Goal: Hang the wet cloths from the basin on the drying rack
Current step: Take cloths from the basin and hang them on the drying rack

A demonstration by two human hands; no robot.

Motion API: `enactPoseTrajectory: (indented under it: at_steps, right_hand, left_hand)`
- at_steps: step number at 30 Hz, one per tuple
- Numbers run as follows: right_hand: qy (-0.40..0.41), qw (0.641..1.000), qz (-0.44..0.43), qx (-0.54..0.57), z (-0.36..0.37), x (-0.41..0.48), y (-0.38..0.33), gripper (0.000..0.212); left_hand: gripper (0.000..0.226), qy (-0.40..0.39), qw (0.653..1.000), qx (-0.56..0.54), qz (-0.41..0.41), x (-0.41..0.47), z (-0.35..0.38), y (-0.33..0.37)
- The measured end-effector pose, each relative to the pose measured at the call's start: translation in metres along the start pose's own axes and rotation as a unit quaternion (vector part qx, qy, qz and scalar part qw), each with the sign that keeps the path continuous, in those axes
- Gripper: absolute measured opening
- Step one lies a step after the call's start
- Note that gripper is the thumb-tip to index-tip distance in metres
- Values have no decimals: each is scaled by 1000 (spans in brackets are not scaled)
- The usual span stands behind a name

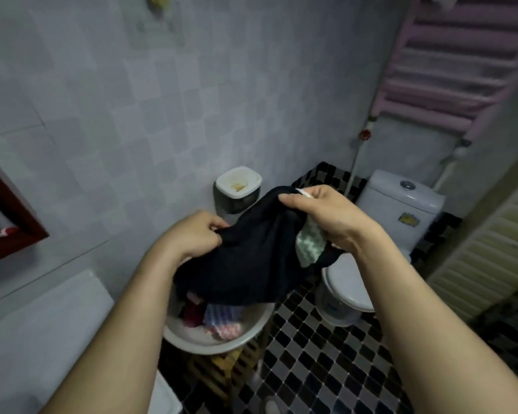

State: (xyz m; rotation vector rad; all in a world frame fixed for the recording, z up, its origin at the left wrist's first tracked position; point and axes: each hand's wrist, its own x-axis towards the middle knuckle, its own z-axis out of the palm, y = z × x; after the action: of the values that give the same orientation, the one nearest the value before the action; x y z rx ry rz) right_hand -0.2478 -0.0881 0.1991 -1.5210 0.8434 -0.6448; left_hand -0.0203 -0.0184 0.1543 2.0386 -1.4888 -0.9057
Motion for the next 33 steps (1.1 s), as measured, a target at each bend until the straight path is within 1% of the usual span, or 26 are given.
enactPoseTrajectory:
  at_steps: [1, 2, 3, 4, 5, 6, 7, 8, 9, 10, 11, 13, 15, 17, 18, 19, 22, 24, 25, 28, 29, 31, 33]
  right_hand:
    - [-10, 1000, -7, -12, 0, -4, -3, 27]
    - [-8, 1000, -9, -21, -4, -14, -4, 27]
    - [-11, 999, -14, -31, -6, -18, -5, 29]
    - [-5, 999, -11, -50, -12, -26, -6, 33]
    - [-1, 997, -8, -74, -18, -33, -6, 42]
    - [6, 995, -2, -98, -24, -41, -4, 56]
    - [15, 994, 7, -108, -31, -47, -1, 68]
    - [40, 993, 16, -110, -43, -58, 0, 70]
    - [70, 992, 22, -100, -58, -71, 3, 61]
    - [79, 993, 28, -86, -65, -76, 6, 48]
    - [108, 991, 35, -67, -83, -91, 12, 39]
    - [150, 986, 43, -55, -110, -116, 22, 36]
    - [187, 980, 49, -49, -140, -143, 36, 46]
    - [203, 976, 72, -37, -159, -167, 47, 53]
    - [214, 974, 76, -24, -173, -184, 53, 51]
    - [205, 976, 76, -15, -182, -192, 59, 48]
    - [169, 983, 74, -17, -205, -214, 74, 26]
    - [147, 985, 80, -54, -226, -227, 79, 47]
    - [136, 984, 85, -78, -232, -231, 80, 50]
    - [129, 978, 102, -125, -260, -249, 80, 38]
    - [141, 976, 104, -129, -273, -260, 82, 35]
    - [169, 971, 110, -132, -295, -276, 82, 34]
    - [212, 953, 125, -177, -323, -301, 79, 36]
  left_hand:
    - [36, 4, 998, -20, 54, -2, 7, 10]
    - [33, -7, 989, -90, 117, -6, 17, 26]
    - [31, -42, 966, -193, 164, -13, 24, 43]
    - [30, -97, 934, -283, 195, -19, 35, 63]
    - [30, -134, 912, -323, 216, -21, 45, 79]
    - [30, -145, 910, -308, 238, -22, 54, 92]
    - [29, -135, 918, -276, 249, -21, 62, 102]
    - [28, -124, 928, -234, 262, -18, 73, 115]
    - [27, -107, 938, -183, 275, -15, 84, 130]
    - [24, -80, 946, -134, 284, -14, 87, 134]
    - [20, -70, 947, -90, 301, -14, 99, 151]
    - [8, -35, 945, -53, 321, -15, 113, 174]
    - [2, -33, 935, -65, 348, -18, 128, 198]
    - [3, -63, 921, -87, 374, -23, 139, 218]
    - [5, -95, 912, -102, 386, -26, 151, 236]
    - [6, -119, 904, -117, 393, -28, 157, 247]
    - [6, -173, 882, -152, 411, -35, 183, 285]
    - [7, -201, 866, -178, 421, -37, 204, 312]
    - [6, -206, 860, -191, 425, -37, 213, 321]
    - [7, -199, 852, -212, 435, -36, 243, 353]
    - [7, -196, 849, -220, 440, -36, 257, 367]
    - [8, -180, 846, -234, 445, -35, 273, 385]
    - [8, -165, 841, -242, 456, -35, 294, 407]
